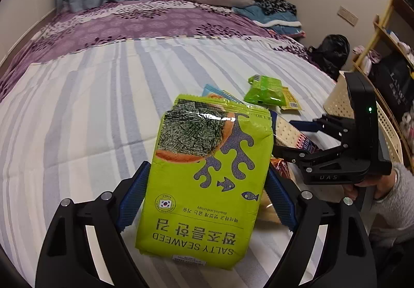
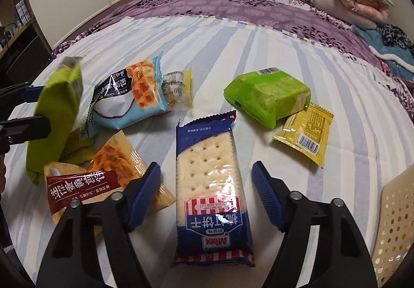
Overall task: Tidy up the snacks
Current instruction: 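Grasp and lift the seaweed bag with the left tool while the right tool grasps the cracker pack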
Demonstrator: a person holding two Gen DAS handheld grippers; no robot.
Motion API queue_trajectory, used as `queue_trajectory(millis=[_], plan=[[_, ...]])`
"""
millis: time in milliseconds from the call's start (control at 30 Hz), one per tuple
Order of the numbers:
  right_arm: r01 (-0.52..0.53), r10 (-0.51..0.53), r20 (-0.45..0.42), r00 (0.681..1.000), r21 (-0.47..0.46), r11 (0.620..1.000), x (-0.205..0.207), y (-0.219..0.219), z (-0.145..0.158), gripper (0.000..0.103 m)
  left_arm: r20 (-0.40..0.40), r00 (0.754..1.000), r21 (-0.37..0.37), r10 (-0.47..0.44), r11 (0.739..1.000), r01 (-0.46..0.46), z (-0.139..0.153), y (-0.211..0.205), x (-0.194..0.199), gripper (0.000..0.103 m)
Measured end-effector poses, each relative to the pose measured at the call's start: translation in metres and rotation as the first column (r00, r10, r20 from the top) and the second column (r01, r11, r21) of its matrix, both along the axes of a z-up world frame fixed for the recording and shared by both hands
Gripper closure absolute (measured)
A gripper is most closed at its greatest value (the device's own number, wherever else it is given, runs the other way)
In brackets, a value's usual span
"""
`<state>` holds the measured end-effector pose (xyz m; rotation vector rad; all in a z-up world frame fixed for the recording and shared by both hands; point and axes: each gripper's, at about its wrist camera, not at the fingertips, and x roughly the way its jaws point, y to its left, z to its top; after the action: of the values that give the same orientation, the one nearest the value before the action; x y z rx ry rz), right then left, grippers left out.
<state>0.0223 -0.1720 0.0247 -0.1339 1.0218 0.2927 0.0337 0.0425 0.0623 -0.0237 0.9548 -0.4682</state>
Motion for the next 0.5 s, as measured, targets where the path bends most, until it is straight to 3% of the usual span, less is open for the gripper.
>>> queue_trajectory(millis=[67,133,267,500], plan=[[0.008,-0.006,0.025,1.000,-0.052,0.999,-0.004,0.001,0.000,0.048,-0.007,0.999,-0.015,0.040,0.999,-0.040,0.000,0.006,-0.002,0.017],[0.009,-0.008,0.028,1.000,-0.044,0.999,-0.006,0.000,0.001,0.058,-0.009,0.997,-0.027,0.080,0.996,-0.080,0.002,0.012,-0.003,0.017],[0.038,-0.038,0.021,0.999,-0.003,0.999,-0.014,-0.009,0.007,0.059,0.016,0.989,-0.059,0.145,0.988,-0.144,0.013,0.023,-0.007,0.017],[0.076,-0.081,0.081,0.993,0.065,0.995,-0.033,-0.025,0.034,0.059,0.077,0.982,-0.078,0.174,0.983,-0.168,0.040,0.025,-0.011,0.017]])
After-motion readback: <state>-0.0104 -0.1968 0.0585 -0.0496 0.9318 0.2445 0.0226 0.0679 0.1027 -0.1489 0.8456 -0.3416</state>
